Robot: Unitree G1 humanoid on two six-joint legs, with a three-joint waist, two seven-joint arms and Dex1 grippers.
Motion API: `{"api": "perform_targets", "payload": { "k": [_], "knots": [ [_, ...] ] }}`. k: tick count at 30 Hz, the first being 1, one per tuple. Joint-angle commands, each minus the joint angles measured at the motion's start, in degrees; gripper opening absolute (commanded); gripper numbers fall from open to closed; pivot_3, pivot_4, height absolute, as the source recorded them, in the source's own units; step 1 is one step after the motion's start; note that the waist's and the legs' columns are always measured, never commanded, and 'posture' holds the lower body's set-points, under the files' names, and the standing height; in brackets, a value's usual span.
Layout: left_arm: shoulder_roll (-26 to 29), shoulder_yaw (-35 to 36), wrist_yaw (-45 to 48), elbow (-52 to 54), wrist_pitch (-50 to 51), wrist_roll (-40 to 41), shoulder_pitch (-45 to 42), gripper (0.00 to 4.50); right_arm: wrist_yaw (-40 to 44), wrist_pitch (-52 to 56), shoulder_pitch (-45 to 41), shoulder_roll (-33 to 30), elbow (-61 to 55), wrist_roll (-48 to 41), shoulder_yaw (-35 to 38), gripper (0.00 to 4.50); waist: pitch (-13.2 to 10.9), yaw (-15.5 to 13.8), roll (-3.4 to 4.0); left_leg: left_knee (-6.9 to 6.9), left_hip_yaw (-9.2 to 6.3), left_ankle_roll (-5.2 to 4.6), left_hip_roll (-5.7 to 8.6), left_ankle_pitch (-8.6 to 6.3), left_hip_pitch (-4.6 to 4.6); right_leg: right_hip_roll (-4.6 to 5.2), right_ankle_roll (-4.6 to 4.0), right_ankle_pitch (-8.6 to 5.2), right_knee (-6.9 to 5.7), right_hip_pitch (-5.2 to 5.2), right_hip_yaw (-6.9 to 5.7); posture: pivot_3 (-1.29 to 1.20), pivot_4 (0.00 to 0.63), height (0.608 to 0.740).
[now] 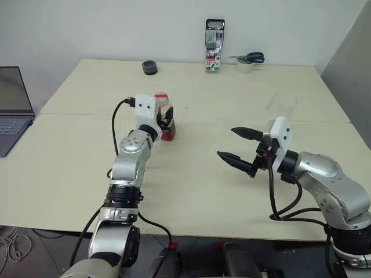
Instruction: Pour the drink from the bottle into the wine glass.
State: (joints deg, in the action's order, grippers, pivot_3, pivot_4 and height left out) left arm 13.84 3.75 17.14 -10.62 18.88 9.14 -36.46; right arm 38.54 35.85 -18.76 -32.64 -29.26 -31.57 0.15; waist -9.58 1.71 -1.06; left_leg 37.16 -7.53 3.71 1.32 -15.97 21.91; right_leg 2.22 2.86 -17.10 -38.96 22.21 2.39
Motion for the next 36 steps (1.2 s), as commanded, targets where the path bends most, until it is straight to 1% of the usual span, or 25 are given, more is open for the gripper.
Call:
{"api": "perform_targets", "payload": {
  "k": [1, 5, 7, 13, 15, 17, 20, 22, 25, 29, 36],
  "knots": [
    [1.32, 0.08, 5.35, 4.77, -0.8, 3.12, 0.19, 1.92, -1.45, 0.92, 0.35, -0.88, -3.43, -0.53, 1.73, 4.5, 0.0, 0.0, 0.0, 0.0, 0.01, 0.0, 0.0, 0.0, 0.0, 0.0, 0.0, 0.0, 0.0, 0.0, 0.01, 0.0, 0.15, 0.74],
    [2.56, -0.89, 13.21, 5.78, -0.09, 6.77, 0.64, 1.92, -4.1, 4.02, 0.22, -2.0, -5.45, -0.23, 2.25, 4.5, 0.0, -0.02, 0.0, 0.01, -0.01, 0.0, 0.01, 0.0, 0.0, 0.0, 0.0, 0.0, 0.0, -0.01, 0.0, 0.0, 0.15, 0.74],
    [3.35, -2.01, 17.03, 5.43, -1.48, 7.27, 0.43, 1.92, -4.94, 4.54, 0.28, -2.64, -6.75, -0.09, 2.78, 4.5, 0.0, -0.02, 0.0, 0.01, 0.01, 0.0, 0.01, 0.0, 0.01, 0.0, 0.0, 0.0, 0.0, -0.01, 0.0, 0.0, 0.15, 0.74],
    [3.21, -4.37, 32.13, 0.88, -2.16, 12.26, -3.96, 1.92, -7.82, 7.16, 1.57, -3.2, -11.52, -2.25, 5.5, 4.5, 0.0, -0.02, 0.0, 0.01, 0.04, -0.01, 0.02, -0.01, 0.05, 0.0, 0.0, 0.0, 0.01, -0.02, -0.03, 0.0, 0.15, 0.74],
    [3.69, -6.09, 37.59, -0.64, -2.23, 12.59, -5.44, 1.92, -9.12, 8.86, 1.1, -2.8, -12.77, -3.66, 5.91, 4.5, 0.0, 0.0, 0.0, 0.02, 0.07, -0.03, 0.02, -0.01, 0.05, -0.02, 0.0, 0.0, 0.0, -0.02, -0.03, 0.0, 0.15, 0.74],
    [4.31, -8.47, 42.7, -3.08, -4.76, 11.19, -7.02, 1.92, -11.39, 11.96, -0.46, -2.47, -13.67, -4.66, 5.53, 4.5, 0.0, 0.12, 0.0, 0.02, 0.11, -0.04, 0.02, -0.01, 0.04, -0.02, 0.0, 0.0, 0.0, -0.02, -0.03, 0.0, 0.15, 0.74],
    [4.62, -10.41, 47.31, -6.33, -7.99, 9.98, -8.88, 1.92, -14.29, 15.51, -3.24, -1.44, -14.01, -6.35, 5.22, 4.5, 0.0, 0.33, 0.01, -0.01, 0.16, -0.06, 0.0, -0.03, 0.02, -0.04, 0.0, 0.0, 0.0, 0.0, 0.01, 0.0, 0.15, 0.74],
    [4.53, -11.5, 50.82, -9.35, -10.52, 9.37, -10.67, 1.92, -16.12, 17.02, -6.65, -0.1, -13.42, -6.68, 4.06, 4.5, -0.01, 0.4, 0.01, -0.01, 0.14, -0.08, -0.02, -0.03, 0.0, -0.06, -0.01, 0.0, -0.01, 0.0, 0.0, 0.0, 0.15, 0.74],
    [4.08, -11.81, 54.04, -12.55, -13.12, 9.2, -12.36, 1.92, -17.83, 18.86, -10.22, 1.69, -12.49, -7.08, 2.93, 4.5, -0.01, 0.37, 0.02, -0.01, 0.12, -0.11, -0.01, -0.04, 0.03, -0.06, -0.01, -0.01, -0.02, 0.02, -0.01, 0.0, 0.15, 0.74],
    [3.59, -11.68, 55.42, -15.23, -14.26, 8.73, -13.71, 1.92, -18.7, 20.36, -13.06, 3.62, -11.81, -8.0, 1.52, 4.5, -0.01, 0.25, 0.02, -0.02, 0.05, -0.12, 0.02, -0.05, 0.08, -0.04, -0.01, -0.01, 0.0, 0.02, -0.02, 0.0, 0.15, 0.74],
    [3.17, -11.87, 57.11, -16.5, -15.58, 8.13, -13.99, 1.92, -19.64, 19.42, -15.7, 5.0, -7.62, -4.67, -2.14, 4.5, -0.01, 0.31, 0.02, -0.01, -0.05, -0.12, 0.02, -0.05, 0.09, -0.03, -0.01, 0.0, -0.02, 0.06, -0.02, 0.0, 0.15, 0.74]
  ]
}}
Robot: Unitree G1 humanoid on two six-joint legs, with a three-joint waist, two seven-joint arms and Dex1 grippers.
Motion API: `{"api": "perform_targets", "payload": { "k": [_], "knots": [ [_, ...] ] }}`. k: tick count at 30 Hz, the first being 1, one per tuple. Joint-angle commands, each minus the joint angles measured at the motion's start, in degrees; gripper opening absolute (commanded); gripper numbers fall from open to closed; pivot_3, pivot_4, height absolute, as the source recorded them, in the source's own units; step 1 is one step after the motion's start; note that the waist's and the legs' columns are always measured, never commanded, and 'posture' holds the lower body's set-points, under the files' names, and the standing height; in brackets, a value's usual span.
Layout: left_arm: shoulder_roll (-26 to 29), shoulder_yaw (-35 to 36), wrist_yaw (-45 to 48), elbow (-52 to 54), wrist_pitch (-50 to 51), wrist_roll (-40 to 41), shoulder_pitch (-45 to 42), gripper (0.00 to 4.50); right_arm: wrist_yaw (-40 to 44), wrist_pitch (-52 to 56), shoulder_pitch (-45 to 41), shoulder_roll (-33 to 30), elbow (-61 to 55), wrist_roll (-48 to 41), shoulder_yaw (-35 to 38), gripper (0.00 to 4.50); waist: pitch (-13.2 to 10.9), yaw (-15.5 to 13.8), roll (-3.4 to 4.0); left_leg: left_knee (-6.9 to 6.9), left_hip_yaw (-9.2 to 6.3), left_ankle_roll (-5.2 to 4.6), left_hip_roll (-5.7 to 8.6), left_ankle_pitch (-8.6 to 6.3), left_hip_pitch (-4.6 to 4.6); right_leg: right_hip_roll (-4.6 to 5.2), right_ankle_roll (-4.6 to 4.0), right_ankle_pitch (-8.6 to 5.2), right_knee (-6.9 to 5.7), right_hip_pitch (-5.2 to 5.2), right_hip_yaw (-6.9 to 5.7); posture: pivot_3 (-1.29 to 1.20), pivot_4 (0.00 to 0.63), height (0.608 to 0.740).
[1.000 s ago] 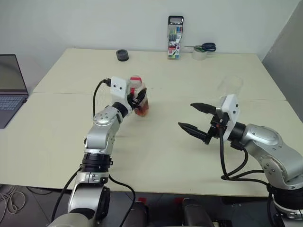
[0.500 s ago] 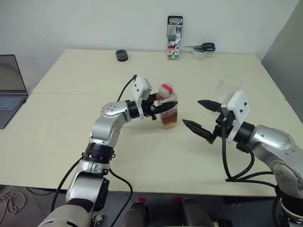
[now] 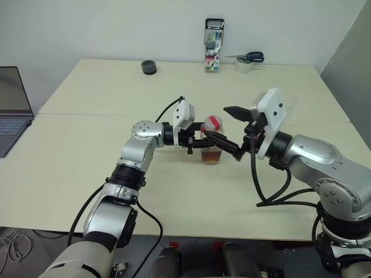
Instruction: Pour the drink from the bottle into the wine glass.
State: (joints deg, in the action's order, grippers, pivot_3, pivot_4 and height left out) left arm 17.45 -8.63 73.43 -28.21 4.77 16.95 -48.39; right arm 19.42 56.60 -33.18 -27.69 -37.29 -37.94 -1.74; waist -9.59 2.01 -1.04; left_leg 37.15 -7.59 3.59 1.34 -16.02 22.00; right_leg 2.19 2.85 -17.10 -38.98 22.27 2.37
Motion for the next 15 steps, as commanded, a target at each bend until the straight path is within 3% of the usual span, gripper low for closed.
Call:
{"api": "perform_targets", "payload": {
  "k": [1, 15],
  "knots": [
    [-0.45, 0.49, 0.94, 1.16, -1.56, 0.26, -1.96, 1.92, -0.5, -1.59, -1.37, 0.13, 0.76, 2.19, -0.5, 4.5, 0.0, 0.01, 0.0, 0.0, 0.0, -0.05, 0.0, -0.03, 0.0, 0.0, 0.0, 0.0, 0.0, 0.0, 0.01, 0.0, 0.15, 0.74],
    [-0.65, 0.09, 2.0, 1.41, -3.29, -1.24, -1.04, 1.92, -0.21, -4.02, -0.97, 2.52, 3.3, 6.7, -2.24, 4.5, 0.0, 0.34, 0.0, 0.0, -0.03, -0.11, 0.0, -0.06, 0.0, 0.0, 0.0, 0.0, -0.01, 0.01, 0.01, 0.0, 0.15, 0.74]
  ]
}}
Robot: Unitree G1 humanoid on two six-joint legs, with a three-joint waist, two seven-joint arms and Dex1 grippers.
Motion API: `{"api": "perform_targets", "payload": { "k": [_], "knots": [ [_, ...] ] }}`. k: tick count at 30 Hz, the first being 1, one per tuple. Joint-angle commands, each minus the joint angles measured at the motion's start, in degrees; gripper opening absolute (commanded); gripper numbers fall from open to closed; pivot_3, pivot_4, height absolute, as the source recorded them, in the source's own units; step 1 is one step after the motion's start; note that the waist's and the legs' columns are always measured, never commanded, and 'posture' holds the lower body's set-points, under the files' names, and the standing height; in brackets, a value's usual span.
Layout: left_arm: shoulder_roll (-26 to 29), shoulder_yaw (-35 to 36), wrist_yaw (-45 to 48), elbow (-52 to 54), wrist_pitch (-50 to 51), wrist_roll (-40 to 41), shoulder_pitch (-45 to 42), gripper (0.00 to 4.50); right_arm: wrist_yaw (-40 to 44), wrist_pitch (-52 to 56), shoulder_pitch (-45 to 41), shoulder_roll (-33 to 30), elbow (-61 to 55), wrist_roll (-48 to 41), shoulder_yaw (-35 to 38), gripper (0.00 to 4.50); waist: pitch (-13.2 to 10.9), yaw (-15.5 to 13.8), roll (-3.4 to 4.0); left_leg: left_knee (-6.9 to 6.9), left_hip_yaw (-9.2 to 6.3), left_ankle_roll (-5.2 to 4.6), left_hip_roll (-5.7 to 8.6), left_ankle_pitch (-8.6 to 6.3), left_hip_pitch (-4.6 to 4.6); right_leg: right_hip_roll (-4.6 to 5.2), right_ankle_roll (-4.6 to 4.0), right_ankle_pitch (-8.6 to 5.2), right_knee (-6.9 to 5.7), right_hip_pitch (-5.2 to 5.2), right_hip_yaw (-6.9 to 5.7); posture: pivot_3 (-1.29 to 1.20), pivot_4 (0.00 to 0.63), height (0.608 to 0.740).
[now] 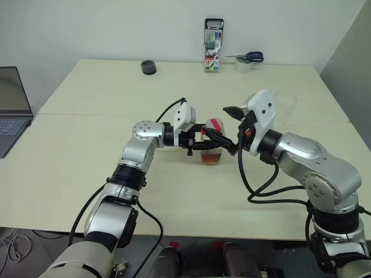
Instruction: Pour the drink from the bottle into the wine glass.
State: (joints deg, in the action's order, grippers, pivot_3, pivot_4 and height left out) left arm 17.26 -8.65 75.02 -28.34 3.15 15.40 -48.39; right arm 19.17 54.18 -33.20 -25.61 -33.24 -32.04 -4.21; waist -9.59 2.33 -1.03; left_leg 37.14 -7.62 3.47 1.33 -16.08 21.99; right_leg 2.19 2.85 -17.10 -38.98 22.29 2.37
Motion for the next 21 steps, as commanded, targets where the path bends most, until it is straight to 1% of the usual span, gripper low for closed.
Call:
{"api": "perform_targets", "payload": {
  "k": [1, 3, 4, 5, 9, 11, 13, 15, 19, 21],
  "knots": [
    [-0.54, 0.12, 0.4, 1.5, -1.76, 0.23, -1.03, 1.92, 0.19, -1.62, -0.94, 0.3, -0.63, 1.17, -0.03, 4.32, 0.0, 0.05, 0.0, 0.0, 0.0, 0.0, 0.0, 0.0, 0.0, 0.0, 0.0, 0.0, 0.0, 0.0, 0.0, 0.0, 0.15, 0.74],
    [-0.7, 0.15, 0.36, 1.49, -1.86, 0.13, -1.03, 1.92, 0.45, -1.47, -0.84, 0.26, -0.55, 1.54, -0.27, 3.94, 0.0, 0.06, 0.0, 0.0, 0.0, 0.0, 0.0, 0.0, 0.0, 0.0, 0.0, 0.0, 0.0, 0.0, 0.0, 0.0, 0.15, 0.74],
    [-0.78, 0.18, 0.36, 1.46, -1.91, 0.09, -1.05, 1.92, 0.68, -1.33, -0.8, 0.26, -0.54, 1.66, -0.4, 3.5, 0.0, 0.07, 0.0, 0.0, -0.01, 0.0, 0.0, 0.0, 0.0, 0.0, 0.0, 0.0, 0.0, 0.0, 0.0, 0.0, 0.15, 0.74],
    [-0.88, 0.19, 0.36, 1.39, -1.99, 0.04, -1.11, 1.92, 0.89, -1.14, -0.76, 0.28, -0.54, 1.76, -0.59, 3.26, 0.0, 0.08, 0.0, 0.0, -0.01, 0.0, 0.0, 0.0, 0.0, 0.0, 0.0, 0.0, 0.0, 0.0, 0.0, 0.0, 0.15, 0.74],
    [-1.15, 0.25, 0.4, 1.26, -2.14, -0.01, -1.3, 1.92, 1.87, -0.94, -0.84, -0.21, -0.29, 2.41, -1.55, 1.93, 0.0, 0.14, 0.0, 0.01, -0.02, 0.0, 0.01, 0.0, 0.0, 0.0, 0.0, 0.0, 0.0, 0.0, 0.0, 0.0, 0.15, 0.74],
    [-1.21, 0.27, 0.49, 1.2, -2.19, 0.0, -1.33, 1.92, 2.99, -1.65, -1.14, -0.42, 0.19, 2.69, -1.89, 1.85, 0.0, 0.14, 0.0, 0.01, -0.02, -0.01, 0.0, 0.0, 0.0, 0.0, 0.0, 0.0, -0.01, 0.0, 0.0, 0.0, 0.15, 0.74],
    [-1.29, 0.19, 0.69, 1.18, -2.07, 0.05, -1.49, 1.92, 6.83, -4.12, -1.92, -1.83, 1.59, 2.68, -2.28, 1.85, 0.0, 0.15, 0.0, 0.01, -0.03, 0.0, 0.0, 0.0, 0.0, 0.0, 0.0, 0.0, -0.01, 0.0, 0.0, 0.0, 0.15, 0.74],
    [-1.26, 0.04, 1.25, 1.39, -1.82, 0.25, -1.58, 1.92, 14.54, -8.81, -3.12, -5.42, 5.08, 2.92, -2.52, 1.85, 0.0, 0.19, 0.0, 0.01, 0.0, -0.01, 0.01, 0.0, 0.0, 0.0, 0.0, 0.0, 0.0, 0.0, 0.0, 0.0, 0.15, 0.74],
    [-0.51, -0.35, 3.27, 2.07, -1.72, 0.39, -1.52, 1.9, 35.35, -20.33, -9.48, -15.36, 18.18, 6.01, -5.92, 1.85, -0.05, 0.31, 0.05, 0.04, 0.15, -0.03, 0.05, -0.02, 0.0, 0.0, 0.0, 0.0, 0.02, -0.04, -0.02, 0.0, 0.15, 0.74],
    [-0.2, -0.25, 3.6, 1.93, -1.8, 0.43, -1.66, 1.9, 41.25, -22.84, -13.43, -17.04, 24.96, 6.29, -6.74, 1.85, -0.07, 0.61, 0.04, 0.02, 0.21, -0.04, 0.03, -0.02, -0.02, -0.01, 0.0, 0.0, 0.03, -0.03, -0.02, 0.0, 0.15, 0.74]
  ]
}}
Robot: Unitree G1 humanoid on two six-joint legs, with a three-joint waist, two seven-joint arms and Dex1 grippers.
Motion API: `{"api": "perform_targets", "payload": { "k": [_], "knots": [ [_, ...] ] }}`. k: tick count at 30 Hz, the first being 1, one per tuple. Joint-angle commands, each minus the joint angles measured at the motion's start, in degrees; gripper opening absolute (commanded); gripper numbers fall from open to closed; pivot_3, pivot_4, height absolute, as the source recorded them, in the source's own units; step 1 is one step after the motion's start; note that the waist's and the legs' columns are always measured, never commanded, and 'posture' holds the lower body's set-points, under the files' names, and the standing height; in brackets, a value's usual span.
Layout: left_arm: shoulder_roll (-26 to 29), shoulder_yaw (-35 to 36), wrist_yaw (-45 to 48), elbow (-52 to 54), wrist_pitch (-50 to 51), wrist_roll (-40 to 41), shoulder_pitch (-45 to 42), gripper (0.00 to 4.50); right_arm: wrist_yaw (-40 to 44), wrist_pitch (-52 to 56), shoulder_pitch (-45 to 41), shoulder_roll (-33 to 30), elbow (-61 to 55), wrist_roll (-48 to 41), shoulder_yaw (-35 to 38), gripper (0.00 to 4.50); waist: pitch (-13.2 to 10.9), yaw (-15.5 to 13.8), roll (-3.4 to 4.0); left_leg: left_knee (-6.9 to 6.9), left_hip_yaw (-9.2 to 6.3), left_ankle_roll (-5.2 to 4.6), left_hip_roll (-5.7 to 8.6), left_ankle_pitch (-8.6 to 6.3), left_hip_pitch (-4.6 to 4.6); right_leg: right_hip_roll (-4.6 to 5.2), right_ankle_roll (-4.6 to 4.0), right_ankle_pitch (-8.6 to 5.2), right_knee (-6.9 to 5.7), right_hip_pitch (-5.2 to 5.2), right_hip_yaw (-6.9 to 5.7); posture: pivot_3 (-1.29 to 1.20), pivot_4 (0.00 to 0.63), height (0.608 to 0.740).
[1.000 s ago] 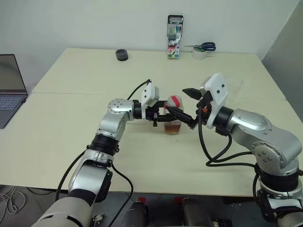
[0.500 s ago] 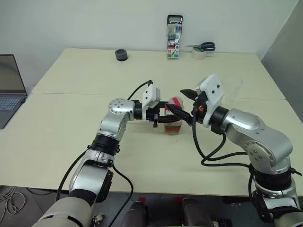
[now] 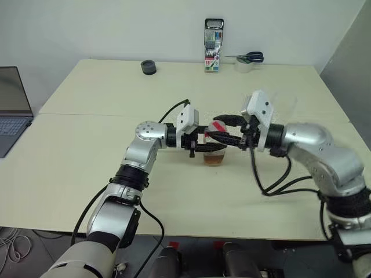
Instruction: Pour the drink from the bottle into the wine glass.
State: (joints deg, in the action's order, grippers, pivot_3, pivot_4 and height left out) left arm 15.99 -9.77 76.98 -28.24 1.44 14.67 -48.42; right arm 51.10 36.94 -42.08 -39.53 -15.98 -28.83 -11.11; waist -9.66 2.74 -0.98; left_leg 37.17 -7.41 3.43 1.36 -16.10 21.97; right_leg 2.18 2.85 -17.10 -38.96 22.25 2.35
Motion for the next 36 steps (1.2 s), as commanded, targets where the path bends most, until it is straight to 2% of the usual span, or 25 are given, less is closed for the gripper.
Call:
{"api": "perform_targets", "payload": {
  "k": [1, 3, 7, 10, 11, 14, 17, 20, 22, 25, 29, 36],
  "knots": [
    [1.16, 0.9, 1.65, 1.73, -0.17, 1.11, -1.69, 1.9, 10.68, -4.73, -5.97, -2.93, 9.95, 2.06, 0.34, 1.85, -0.02, 0.35, -0.01, 0.02, 0.0, 0.0, -0.04, 0.0, -0.01, -0.02, 0.0, 0.0, -0.01, 0.0, -0.02, 0.0, 0.15, 0.74],
    [1.34, 1.07, 0.82, 1.61, -0.47, 0.71, -1.58, 1.9, 14.28, -2.38, -6.45, -3.99, 10.44, -0.05, 0.36, 1.85, -0.02, 0.46, -0.01, 0.0, -0.03, 0.0, -0.06, 0.0, 0.0, -0.02, 0.0, 0.0, -0.01, 0.01, -0.03, 0.0, 0.15, 0.74],
    [1.4, 1.67, -1.46, 1.88, 0.43, 0.92, -1.08, 1.9, 6.08, -1.9, -2.51, -1.03, 6.55, -0.34, 5.9, 3.22, -0.03, 0.38, -0.02, 0.01, -0.21, 0.03, -0.04, 0.02, 0.04, 0.04, 0.0, 0.0, -0.02, 0.02, -0.02, 0.0, 0.15, 0.74],
    [1.3, 1.7, -2.48, 1.38, 0.8, 0.79, -1.03, 1.9, -1.23, 3.56, 1.89, -0.45, -3.19, -3.31, 11.33, 4.28, -0.04, 0.21, 0.0, 0.03, -0.24, 0.2, -0.03, 0.11, 0.11, 0.11, 0.0, 0.0, -0.03, 0.1, 0.03, 0.0, 0.15, 0.74],
    [1.21, 1.69, -2.76, 1.09, 0.75, 0.6, -1.09, 1.9, -3.35, 5.85, 3.62, -0.21, -7.12, -4.76, 12.66, 4.5, -0.04, 0.09, 0.0, 0.03, -0.28, 0.21, -0.03, 0.12, 0.13, 0.13, 0.0, 0.0, -0.04, 0.1, 0.03, 0.0, 0.15, 0.74],
    [0.98, 1.3, -3.77, -0.06, -0.26, -0.46, -1.49, 1.9, -11.27, 11.9, 8.91, 2.12, -16.6, -7.34, 14.77, 4.5, -0.04, 0.01, 0.0, 0.03, -0.32, 0.22, -0.03, 0.12, 0.15, 0.12, 0.0, 0.0, -0.02, 0.09, 0.0, 0.0, 0.15, 0.74],
    [0.5, 1.35, -4.68, -0.82, -0.19, -0.75, -1.93, 1.9, -19.53, 14.54, 13.6, 5.02, -23.2, -5.08, 14.02, 4.5, -0.04, -0.02, 0.0, 0.03, -0.33, 0.21, 0.0, 0.11, 0.15, 0.1, 0.0, 0.0, -0.04, 0.08, -0.01, 0.0, 0.15, 0.74],
    [-0.02, 1.21, -5.03, -1.15, -0.09, -1.1, -2.29, 1.9, -32.78, 14.15, 15.81, 13.27, -25.64, 2.26, 9.32, 4.5, -0.04, 0.15, 0.0, 0.07, -0.28, 0.19, 0.0, 0.11, 0.13, 0.07, 0.0, 0.0, -0.05, 0.08, 0.03, 0.0, 0.15, 0.74],
    [-0.27, 1.13, -5.1, -1.34, -0.1, -1.28, -2.52, 1.9, -38.12, 12.88, 15.75, 15.98, -24.88, 8.01, 5.78, 4.5, -0.03, 0.28, 0.01, 0.04, -0.28, 0.18, -0.02, 0.12, 0.09, 0.05, 0.0, 0.0, -0.08, 0.1, 0.06, 0.0, 0.15, 0.74],
    [-0.68, 1.14, -5.17, -1.44, 0.04, -1.46, -2.9, 1.9, -41.51, 11.99, 15.12, 19.33, -23.59, 11.44, 3.61, 4.5, -0.03, 0.29, 0.01, 0.04, -0.29, 0.22, -0.01, 0.15, 0.08, 0.01, 0.0, 0.0, -0.08, 0.09, 0.04, 0.0, 0.15, 0.74],
    [-0.88, 1.21, -5.24, -1.84, -0.12, -1.59, -3.35, 1.9, -42.6, 12.11, 14.55, 23.24, -23.16, 11.58, 3.55, 4.5, -0.03, 0.36, 0.01, 0.01, -0.3, 0.23, 0.0, 0.15, 0.09, 0.02, 0.0, 0.0, -0.08, 0.09, 0.04, 0.0, 0.15, 0.74],
    [-0.8, 1.31, -5.43, -1.51, -0.2, -1.64, -3.36, 1.89, -43.04, 11.32, 14.66, 26.52, -21.33, 12.71, 3.62, 4.5, -0.03, 0.48, 0.01, 0.01, -0.3, 0.22, 0.0, 0.14, 0.08, 0.02, 0.0, 0.0, -0.07, 0.09, 0.04, 0.0, 0.15, 0.74]
  ]
}}
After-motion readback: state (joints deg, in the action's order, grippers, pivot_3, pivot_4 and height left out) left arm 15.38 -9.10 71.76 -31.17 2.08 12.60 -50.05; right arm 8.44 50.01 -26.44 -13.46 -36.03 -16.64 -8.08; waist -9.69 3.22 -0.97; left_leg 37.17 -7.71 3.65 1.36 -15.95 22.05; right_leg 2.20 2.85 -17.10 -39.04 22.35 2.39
